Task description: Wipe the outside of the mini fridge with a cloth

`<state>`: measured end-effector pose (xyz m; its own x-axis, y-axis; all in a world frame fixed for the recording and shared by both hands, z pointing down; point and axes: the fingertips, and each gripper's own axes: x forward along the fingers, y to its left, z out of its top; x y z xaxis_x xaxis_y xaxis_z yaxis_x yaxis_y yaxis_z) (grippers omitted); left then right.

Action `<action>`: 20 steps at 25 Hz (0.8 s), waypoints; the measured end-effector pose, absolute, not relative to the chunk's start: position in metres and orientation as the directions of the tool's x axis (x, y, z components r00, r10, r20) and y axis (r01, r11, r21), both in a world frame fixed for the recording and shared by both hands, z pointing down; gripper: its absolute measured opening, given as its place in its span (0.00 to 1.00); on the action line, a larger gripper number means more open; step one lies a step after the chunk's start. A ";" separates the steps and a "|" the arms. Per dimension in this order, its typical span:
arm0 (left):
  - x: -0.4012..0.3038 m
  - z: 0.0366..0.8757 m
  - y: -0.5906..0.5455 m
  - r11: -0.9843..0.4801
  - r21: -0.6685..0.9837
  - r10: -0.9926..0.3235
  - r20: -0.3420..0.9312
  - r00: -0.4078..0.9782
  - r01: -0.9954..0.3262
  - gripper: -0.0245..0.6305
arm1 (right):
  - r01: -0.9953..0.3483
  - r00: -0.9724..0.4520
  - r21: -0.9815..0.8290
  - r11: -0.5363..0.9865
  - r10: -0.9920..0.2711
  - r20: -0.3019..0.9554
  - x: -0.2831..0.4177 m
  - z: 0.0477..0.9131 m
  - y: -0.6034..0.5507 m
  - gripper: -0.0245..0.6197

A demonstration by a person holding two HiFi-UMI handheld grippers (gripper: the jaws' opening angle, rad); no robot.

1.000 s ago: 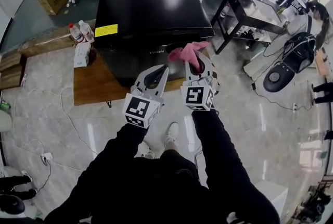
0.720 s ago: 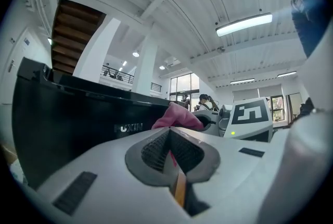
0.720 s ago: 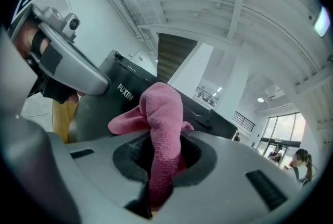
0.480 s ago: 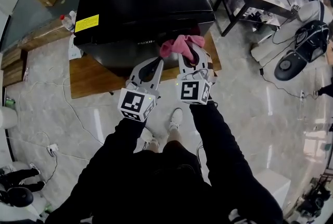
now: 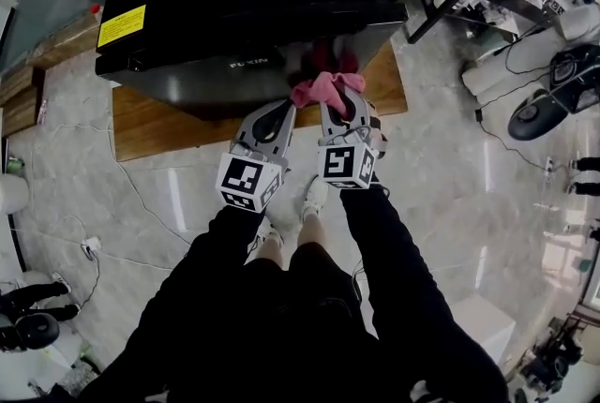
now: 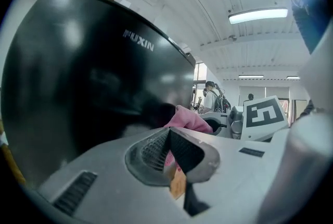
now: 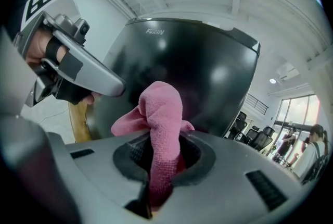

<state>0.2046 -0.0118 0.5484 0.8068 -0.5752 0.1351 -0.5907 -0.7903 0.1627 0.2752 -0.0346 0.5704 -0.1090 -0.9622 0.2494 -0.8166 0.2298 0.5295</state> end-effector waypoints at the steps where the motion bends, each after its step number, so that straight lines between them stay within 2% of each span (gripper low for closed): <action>1: 0.207 0.557 -0.013 -0.788 0.166 -0.574 0.146 0.805 -0.592 0.05 | -0.818 -0.112 0.524 0.238 -0.959 0.261 0.277 0.580 -0.035 0.13; 20: 0.246 0.710 -0.029 -0.747 0.224 -0.548 0.326 0.770 -0.626 0.05 | -0.863 -0.171 0.323 0.389 -0.825 0.538 0.296 0.754 -0.045 0.13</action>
<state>0.2458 -0.0289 0.7096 0.7703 -0.5480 0.3261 -0.6262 -0.7466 0.2245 0.2962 -0.0451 0.7545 -0.1710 -0.8254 0.5381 -0.8626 0.3893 0.3231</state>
